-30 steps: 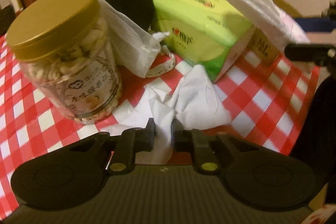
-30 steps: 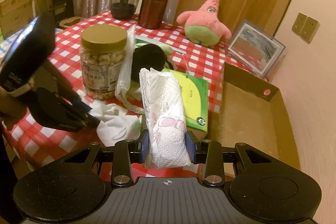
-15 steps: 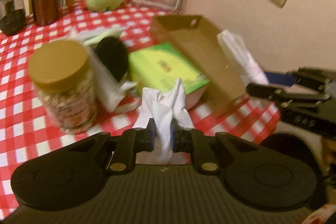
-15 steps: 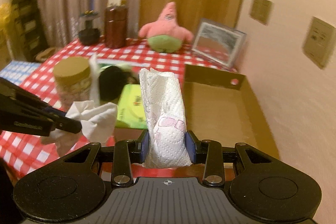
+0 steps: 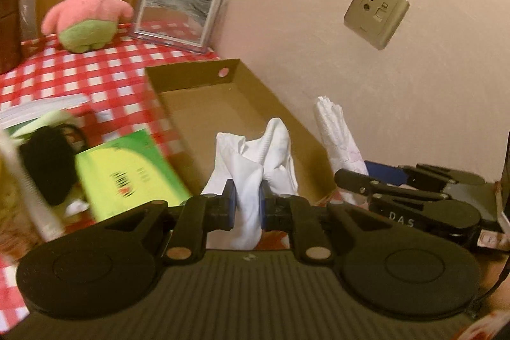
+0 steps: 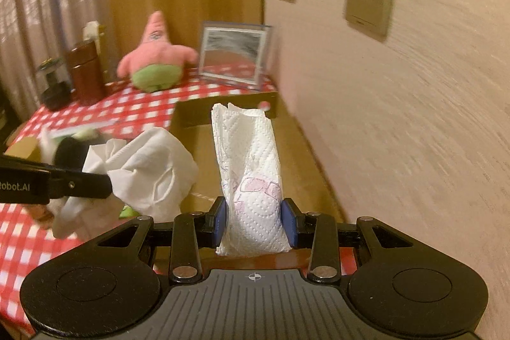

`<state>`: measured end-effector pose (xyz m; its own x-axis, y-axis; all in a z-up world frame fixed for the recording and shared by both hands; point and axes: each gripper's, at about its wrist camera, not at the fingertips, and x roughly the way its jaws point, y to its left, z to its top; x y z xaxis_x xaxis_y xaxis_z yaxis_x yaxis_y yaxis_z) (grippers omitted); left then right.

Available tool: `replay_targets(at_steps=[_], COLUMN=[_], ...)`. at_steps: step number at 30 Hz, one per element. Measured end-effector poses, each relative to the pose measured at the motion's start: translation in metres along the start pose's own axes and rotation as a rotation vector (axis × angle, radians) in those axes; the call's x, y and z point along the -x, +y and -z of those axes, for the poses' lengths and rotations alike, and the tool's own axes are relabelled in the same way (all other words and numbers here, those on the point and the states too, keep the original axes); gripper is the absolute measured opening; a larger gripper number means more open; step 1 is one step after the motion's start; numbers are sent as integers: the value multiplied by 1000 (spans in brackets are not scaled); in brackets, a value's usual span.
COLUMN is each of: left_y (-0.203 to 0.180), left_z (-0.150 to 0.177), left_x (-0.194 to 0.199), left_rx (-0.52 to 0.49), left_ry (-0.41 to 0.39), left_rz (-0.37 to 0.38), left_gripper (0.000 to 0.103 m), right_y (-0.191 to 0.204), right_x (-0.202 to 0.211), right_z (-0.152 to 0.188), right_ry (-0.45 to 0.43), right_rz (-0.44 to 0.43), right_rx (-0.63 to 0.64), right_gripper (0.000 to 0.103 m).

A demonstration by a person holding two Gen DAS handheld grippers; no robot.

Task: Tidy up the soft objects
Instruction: 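Carry pad and tissue into the cardboard box and open both grippers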

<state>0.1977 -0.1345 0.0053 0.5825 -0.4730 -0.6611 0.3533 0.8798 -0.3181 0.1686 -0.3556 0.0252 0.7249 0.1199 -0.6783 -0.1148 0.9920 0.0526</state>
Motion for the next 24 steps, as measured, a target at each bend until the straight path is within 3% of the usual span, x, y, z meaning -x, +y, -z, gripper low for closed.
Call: replay_targets(at_steps=[13, 15, 16, 24], left_y=[-17, -18, -18, -13], left_z=[-19, -21, -22, -23], left_x=[-70, -76, -78, -71], left_rx=[-2, 0, 1, 2], left_ry=[31, 26, 22, 0], left_rz=[10, 4, -3, 0], left_gripper=[14, 24, 35, 36], right_y=[-39, -40, -40, -37], right_x=[-26, -31, -34, -44], right_z=[0, 0, -1, -6], right_ry=[31, 38, 40, 53], right_rz=[26, 25, 24, 9], right_rx=[-106, -112, -114, -122], right_gripper=[37, 37, 37, 38])
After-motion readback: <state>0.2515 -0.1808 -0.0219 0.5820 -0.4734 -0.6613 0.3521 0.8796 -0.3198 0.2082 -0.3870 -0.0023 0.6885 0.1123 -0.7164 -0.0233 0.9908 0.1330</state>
